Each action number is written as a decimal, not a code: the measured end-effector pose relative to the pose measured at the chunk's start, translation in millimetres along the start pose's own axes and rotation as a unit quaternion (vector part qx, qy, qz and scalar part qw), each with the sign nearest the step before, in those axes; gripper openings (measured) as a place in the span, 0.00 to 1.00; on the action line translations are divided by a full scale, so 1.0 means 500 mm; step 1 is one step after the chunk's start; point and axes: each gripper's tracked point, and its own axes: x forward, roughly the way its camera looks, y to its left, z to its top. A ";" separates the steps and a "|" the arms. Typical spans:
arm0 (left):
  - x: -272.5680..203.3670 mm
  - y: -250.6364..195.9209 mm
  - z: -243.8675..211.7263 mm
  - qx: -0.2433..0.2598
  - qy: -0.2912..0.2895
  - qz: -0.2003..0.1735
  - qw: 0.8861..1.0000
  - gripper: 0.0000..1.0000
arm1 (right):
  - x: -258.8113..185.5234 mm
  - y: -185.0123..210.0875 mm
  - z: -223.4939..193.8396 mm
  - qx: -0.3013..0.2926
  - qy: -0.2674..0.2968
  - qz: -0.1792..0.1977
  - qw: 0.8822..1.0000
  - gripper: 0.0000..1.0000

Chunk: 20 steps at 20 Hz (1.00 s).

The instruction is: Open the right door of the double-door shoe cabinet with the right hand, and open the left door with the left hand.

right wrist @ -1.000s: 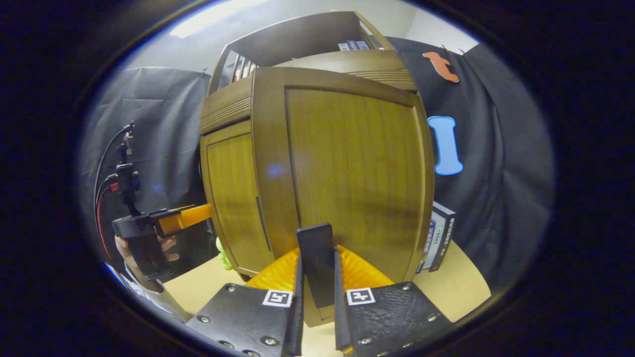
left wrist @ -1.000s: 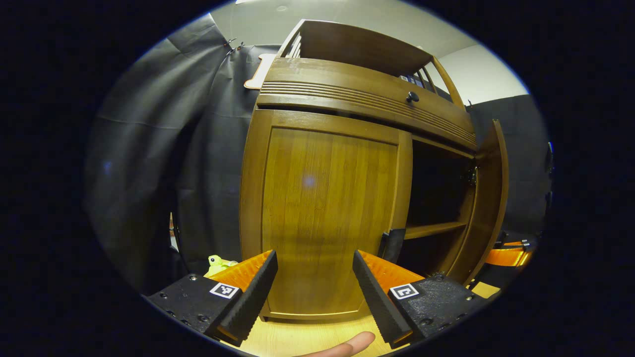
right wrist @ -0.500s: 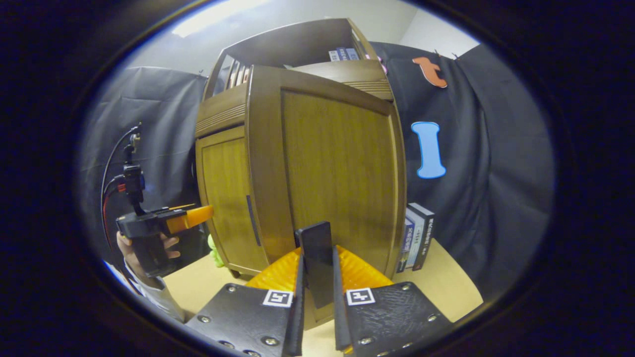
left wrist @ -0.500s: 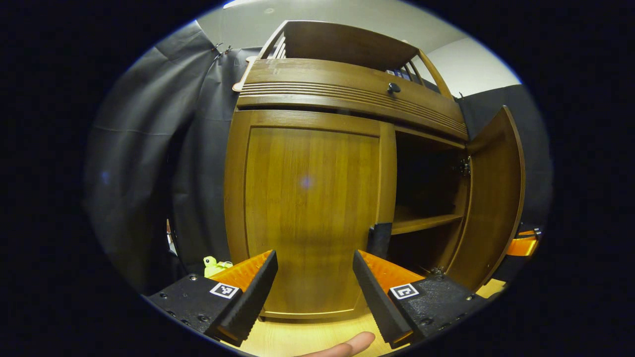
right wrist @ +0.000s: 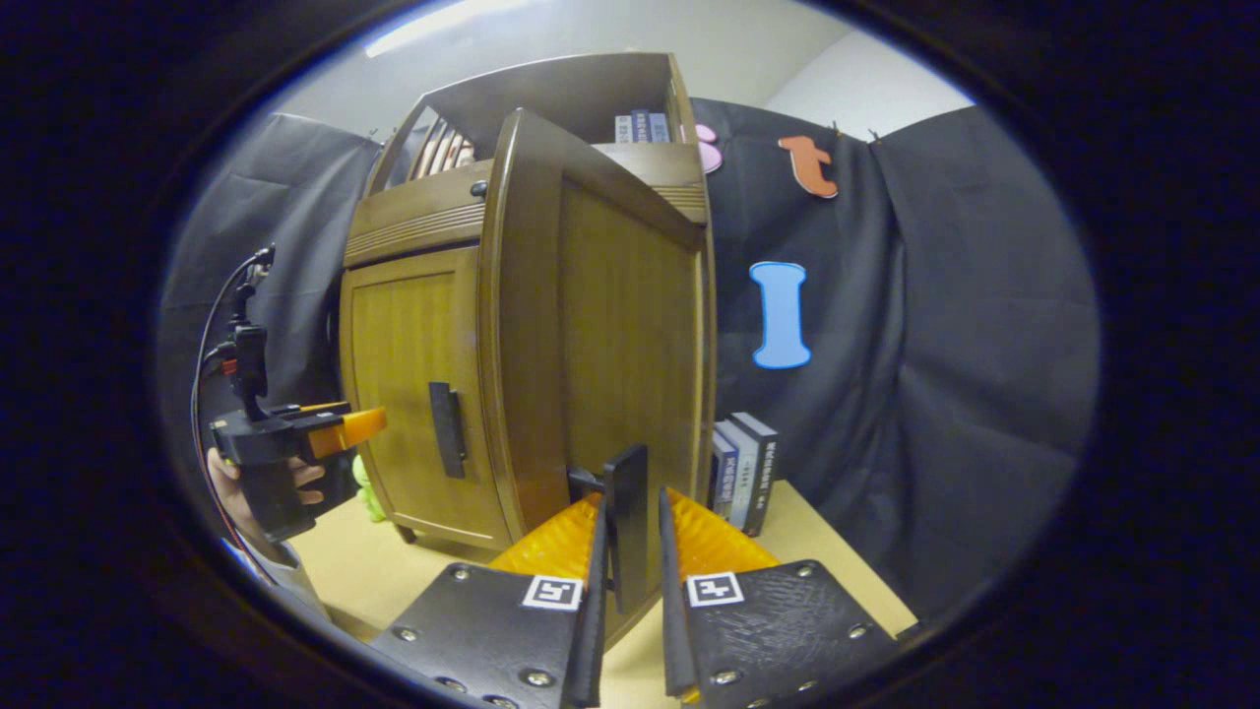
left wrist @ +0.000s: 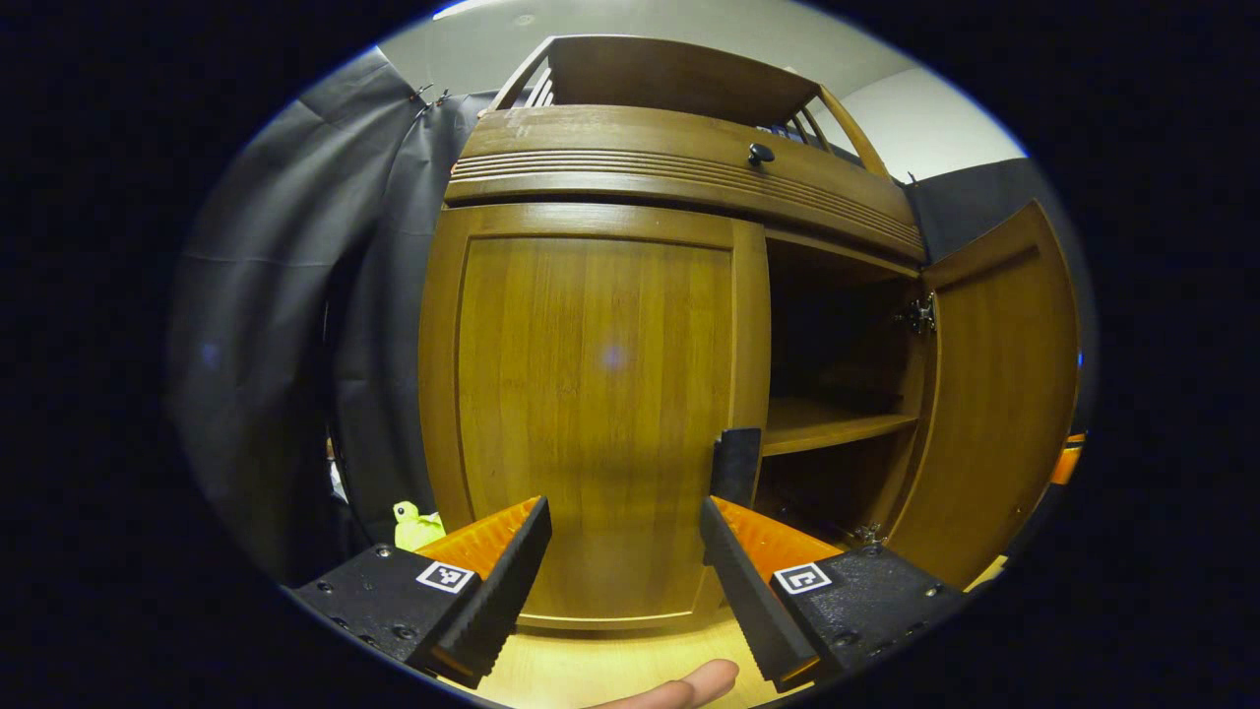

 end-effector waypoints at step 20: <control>0.090 -0.116 -0.040 0.019 -0.030 -0.036 0.999 0.90 | -0.007 -0.281 -0.005 0.000 -0.025 0.046 0.999 0.00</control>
